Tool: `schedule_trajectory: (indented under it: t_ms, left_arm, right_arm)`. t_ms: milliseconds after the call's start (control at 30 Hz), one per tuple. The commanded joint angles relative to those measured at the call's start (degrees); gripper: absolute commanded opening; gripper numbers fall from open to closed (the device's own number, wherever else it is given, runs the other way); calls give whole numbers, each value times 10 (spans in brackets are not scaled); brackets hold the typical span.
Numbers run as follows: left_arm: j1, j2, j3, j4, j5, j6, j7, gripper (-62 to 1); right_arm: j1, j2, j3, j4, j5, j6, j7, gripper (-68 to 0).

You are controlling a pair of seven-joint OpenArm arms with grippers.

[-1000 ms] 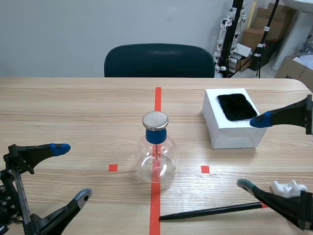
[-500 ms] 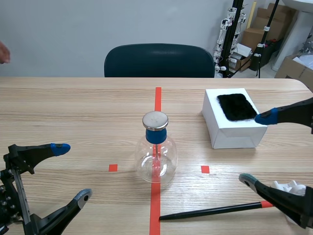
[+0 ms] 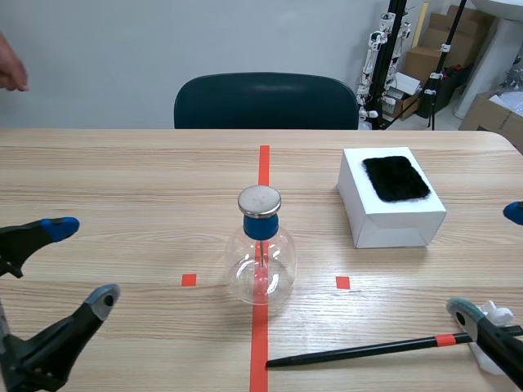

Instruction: Do the electroscope experiment. return to the home posture

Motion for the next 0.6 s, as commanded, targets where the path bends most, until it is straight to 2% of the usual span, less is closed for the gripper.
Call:
schedule_trajectory:
  t_ms: [0, 67, 200, 367, 567]
  left_arm:
    - [23, -19, -8, 44, -10, 0, 3, 14]
    - [46, -32, -13, 84, -24, 0, 42, 14]
    - [89, -44, -19, 157, -63, 9, 124, 14]
    - [149, -44, -19, 235, -97, 63, 180, 14]
    - [220, -44, -19, 313, -106, 116, 207, 14]
  right_arm:
    - [-14, 7, -4, 24, 9, -4, 5, 4]
    - [-35, 7, -4, 49, 9, -14, -5, 4]
    - [-71, 7, -4, 102, 30, -50, -35, 4]
    - [-87, 7, -7, 148, 77, -58, -87, 4]
    - [-89, 7, -49, 154, 83, -96, -125, 4]
